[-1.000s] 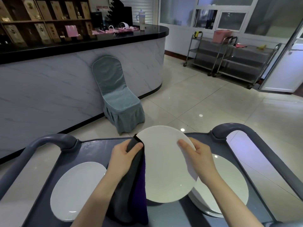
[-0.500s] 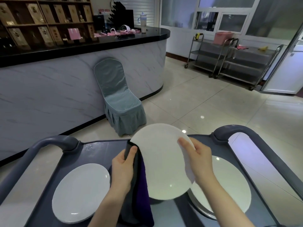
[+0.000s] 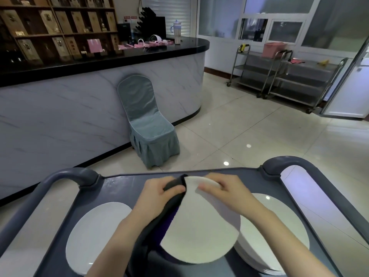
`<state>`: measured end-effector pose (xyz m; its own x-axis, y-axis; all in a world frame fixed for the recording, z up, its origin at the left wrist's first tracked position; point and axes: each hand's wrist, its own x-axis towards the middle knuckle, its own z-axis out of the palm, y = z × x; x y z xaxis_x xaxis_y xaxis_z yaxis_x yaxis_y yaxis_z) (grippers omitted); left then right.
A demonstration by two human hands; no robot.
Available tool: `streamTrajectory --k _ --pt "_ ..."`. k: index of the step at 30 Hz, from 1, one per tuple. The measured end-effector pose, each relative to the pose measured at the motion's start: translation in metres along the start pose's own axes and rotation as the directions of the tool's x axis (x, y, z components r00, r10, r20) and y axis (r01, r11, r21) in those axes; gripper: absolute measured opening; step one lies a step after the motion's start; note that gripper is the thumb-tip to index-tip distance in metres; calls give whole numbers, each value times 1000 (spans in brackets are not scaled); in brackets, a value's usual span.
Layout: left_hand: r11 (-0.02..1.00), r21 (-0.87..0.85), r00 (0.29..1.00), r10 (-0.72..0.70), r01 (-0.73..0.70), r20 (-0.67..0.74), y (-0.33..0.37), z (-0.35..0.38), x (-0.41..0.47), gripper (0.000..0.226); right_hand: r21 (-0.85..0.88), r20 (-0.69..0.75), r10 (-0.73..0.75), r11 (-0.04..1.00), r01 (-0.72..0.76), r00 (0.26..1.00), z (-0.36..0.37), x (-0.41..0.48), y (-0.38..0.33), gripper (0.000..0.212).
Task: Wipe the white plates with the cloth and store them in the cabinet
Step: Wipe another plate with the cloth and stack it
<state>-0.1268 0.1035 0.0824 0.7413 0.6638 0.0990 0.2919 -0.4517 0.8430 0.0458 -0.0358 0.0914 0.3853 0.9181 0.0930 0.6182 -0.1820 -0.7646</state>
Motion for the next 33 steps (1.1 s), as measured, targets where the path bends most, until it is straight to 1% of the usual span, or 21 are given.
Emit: streamTrajectory --k 1,2,4,5,7,9,11,13,15,17,18,19,20,21,23,25,27,28,29,31,33 --pt "999 28 997 33 -35 66 1 1 2 19 -61 45 -36 997 39 998 3 2 -3 35" --pt "998 40 994 46 -50 100 0 2 3 17 -80 52 -61 995 65 997 7 3 -3 42" --pt "1000 -2 996 16 -16 90 -3 5 3 17 -35 15 -71 997 72 997 11 1 0 47" --pt "999 -48 999 -18 20 50 -6 6 0 19 8 -13 -53 999 54 998 11 0 2 46" --pt "985 -145 990 -110 97 -85 -13 12 -9 22 124 -99 22 992 -10 995 10 -4 5 47" --pt "960 -230 954 -211 161 -211 -19 19 -21 26 256 -216 135 964 -77 967 13 -9 6 51" --pt "939 -271 931 -279 212 -238 -24 20 -26 29 336 -275 220 934 -121 936 21 -15 9 51" --pt "956 -208 953 -246 209 -176 -27 14 -20 28 354 -254 238 925 -139 937 27 -18 14 48" --pt "986 -92 987 -147 141 -65 -23 5 -11 22 326 -182 204 935 -136 962 27 -19 14 48" --pt "998 45 996 -43 40 76 -13 3 -3 24 231 -88 117 968 -94 989 27 -16 9 49" --pt "996 94 992 -15 3 129 -10 4 0 25 168 -43 73 984 -64 996 27 -14 6 49" --pt "993 115 988 -4 -14 157 -9 6 2 24 127 -13 42 991 -40 999 28 -13 4 49" --pt "994 105 988 -6 -10 155 -10 7 2 22 114 -2 29 993 -28 1000 27 -12 3 48" --pt "998 63 992 -23 15 123 -12 8 0 21 121 -13 23 992 -22 1000 25 -12 2 47" --pt "991 -75 994 -109 108 -23 -21 13 -8 20 200 -95 66 979 -46 993 19 -11 3 47" --pt "948 -233 949 -261 217 -176 -31 21 -18 26 346 -222 176 934 -91 959 16 -11 6 49" --pt "888 -346 894 -390 303 -219 -35 30 -25 30 380 -296 247 917 -123 923 18 -11 10 51" --pt "882 -346 887 -408 320 -218 -37 32 -27 30 383 -299 266 913 -140 916 20 -12 11 51" --pt "892 -322 895 -394 317 -210 -38 30 -26 30 390 -290 283 907 -156 914 22 -13 14 50" --pt "929 -260 933 -314 264 -176 -36 20 -21 29 392 -246 288 903 -176 926 22 -14 18 44" --pt "972 -156 975 -192 173 -115 -30 7 -10 23 340 -172 233 926 -164 957 19 -10 17 40"
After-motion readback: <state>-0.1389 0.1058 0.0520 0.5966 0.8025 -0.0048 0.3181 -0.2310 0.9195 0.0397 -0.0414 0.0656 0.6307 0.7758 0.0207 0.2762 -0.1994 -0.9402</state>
